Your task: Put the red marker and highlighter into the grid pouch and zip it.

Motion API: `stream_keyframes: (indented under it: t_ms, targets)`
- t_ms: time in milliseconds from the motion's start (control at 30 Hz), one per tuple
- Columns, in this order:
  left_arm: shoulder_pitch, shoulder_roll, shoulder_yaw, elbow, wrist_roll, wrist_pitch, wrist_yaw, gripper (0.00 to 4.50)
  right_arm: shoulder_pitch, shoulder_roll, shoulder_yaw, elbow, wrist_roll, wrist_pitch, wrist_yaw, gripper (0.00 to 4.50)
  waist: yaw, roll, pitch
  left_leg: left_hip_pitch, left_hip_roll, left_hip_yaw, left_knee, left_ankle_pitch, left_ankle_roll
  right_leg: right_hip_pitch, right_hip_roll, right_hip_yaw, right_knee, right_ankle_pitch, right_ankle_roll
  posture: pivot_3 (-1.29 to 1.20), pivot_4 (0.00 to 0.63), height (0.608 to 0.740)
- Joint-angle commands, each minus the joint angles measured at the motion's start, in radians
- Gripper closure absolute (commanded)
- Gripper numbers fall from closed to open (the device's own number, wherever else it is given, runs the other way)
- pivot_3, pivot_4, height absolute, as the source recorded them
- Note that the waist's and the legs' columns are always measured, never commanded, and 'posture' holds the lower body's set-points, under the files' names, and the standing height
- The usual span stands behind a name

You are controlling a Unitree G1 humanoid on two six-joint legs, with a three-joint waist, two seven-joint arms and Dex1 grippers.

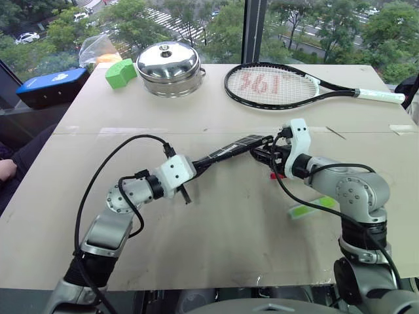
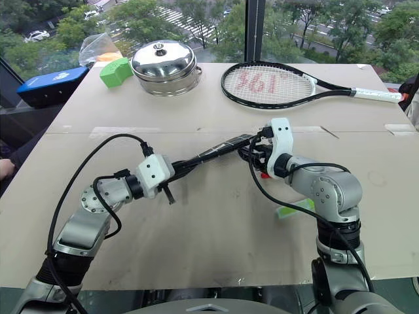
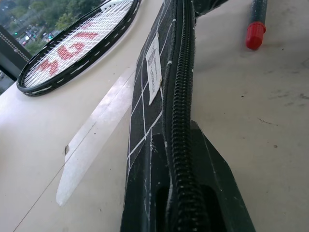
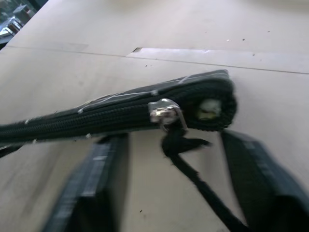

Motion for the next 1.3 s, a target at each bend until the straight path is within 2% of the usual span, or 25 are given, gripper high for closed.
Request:
stream_keyframes:
  t_ms: [33, 133, 367, 533, 733, 900, 1067, 1300]
  targets:
    - [-0.006, 0.004, 0.011, -0.05, -0.001, 0.003, -0.001, 4.5, -0.027, -0.003, -0.026, -0.039, 0.021, -0.008, 0.015, 3.34, -0.001, 0.0, 0.0, 0.0, 0.0, 0.0, 0.0, 0.0, 0.0, 0.0, 0.0, 0.0, 0.0, 0.0, 0.0, 0.0, 0.15, 0.74]
    - [0.0, 0.011, 0.01, -0.047, 0.007, -0.008, -0.009, 4.5, -0.021, -0.02, -0.018, -0.062, 0.027, -0.002, 0.032, 4.47, -0.001, 0.0, 0.0, 0.0, 0.0, 0.0, 0.0, 0.0, 0.001, 0.0, 0.0, 0.0, 0.0, 0.0, 0.0, 0.0, 0.15, 0.74]
    - [-0.034, 0.001, -0.007, -0.026, 0.028, 0.013, -0.002, 4.5, 0.001, -0.1, 0.057, -0.128, 0.053, 0.045, 0.105, 4.47, -0.001, 0.0, 0.0, 0.0, 0.0, 0.0, 0.0, -0.002, 0.003, 0.0, 0.0, 0.0, 0.0, 0.0, 0.0, 0.0, 0.15, 0.74]
    - [-0.07, -0.033, -0.028, -0.034, 0.03, 0.048, 0.003, 4.5, -0.015, -0.098, 0.14, -0.108, 0.029, 0.052, 0.124, 4.47, -0.001, 0.0, 0.0, 0.0, 0.0, 0.0, 0.0, -0.002, 0.003, 0.0, 0.0, 0.0, 0.0, 0.0, 0.0, 0.0, 0.15, 0.74]
    - [-0.087, -0.053, -0.042, -0.043, 0.038, 0.06, 0.002, 4.5, -0.051, -0.083, 0.182, -0.051, -0.003, 0.027, 0.138, 4.47, 0.0, 0.0, 0.0, 0.0, 0.0, 0.0, 0.0, -0.002, 0.003, 0.0, 0.0, 0.0, 0.0, 0.0, 0.0, 0.0, 0.15, 0.74]
    - [-0.079, -0.046, -0.048, -0.043, 0.041, 0.05, -0.012, 4.5, -0.069, -0.079, 0.191, -0.034, -0.013, 0.016, 0.16, 4.47, 0.0, 0.0, 0.0, 0.0, 0.0, 0.0, 0.0, -0.002, 0.003, 0.0, 0.0, 0.0, 0.0, 0.0, 0.0, 0.0, 0.15, 0.74]
    - [-0.057, -0.027, -0.051, -0.041, 0.052, 0.04, -0.027, 4.5, -0.078, -0.085, 0.159, -0.045, 0.045, 0.051, 0.218, 4.47, -0.001, 0.0, 0.0, 0.0, 0.0, 0.0, 0.0, -0.002, 0.003, 0.0, 0.0, 0.0, 0.0, 0.0, 0.0, 0.0, 0.15, 0.74]
    - [-0.097, -0.055, -0.078, -0.028, 0.071, 0.047, -0.022, 4.5, -0.116, -0.06, 0.178, -0.039, 0.103, 0.103, 0.272, 4.47, 0.0, 0.001, 0.0, 0.0, 0.0, -0.001, 0.0, -0.002, 0.004, 0.0, 0.0, 0.0, 0.0, 0.0, 0.0, 0.0, 0.15, 0.74]
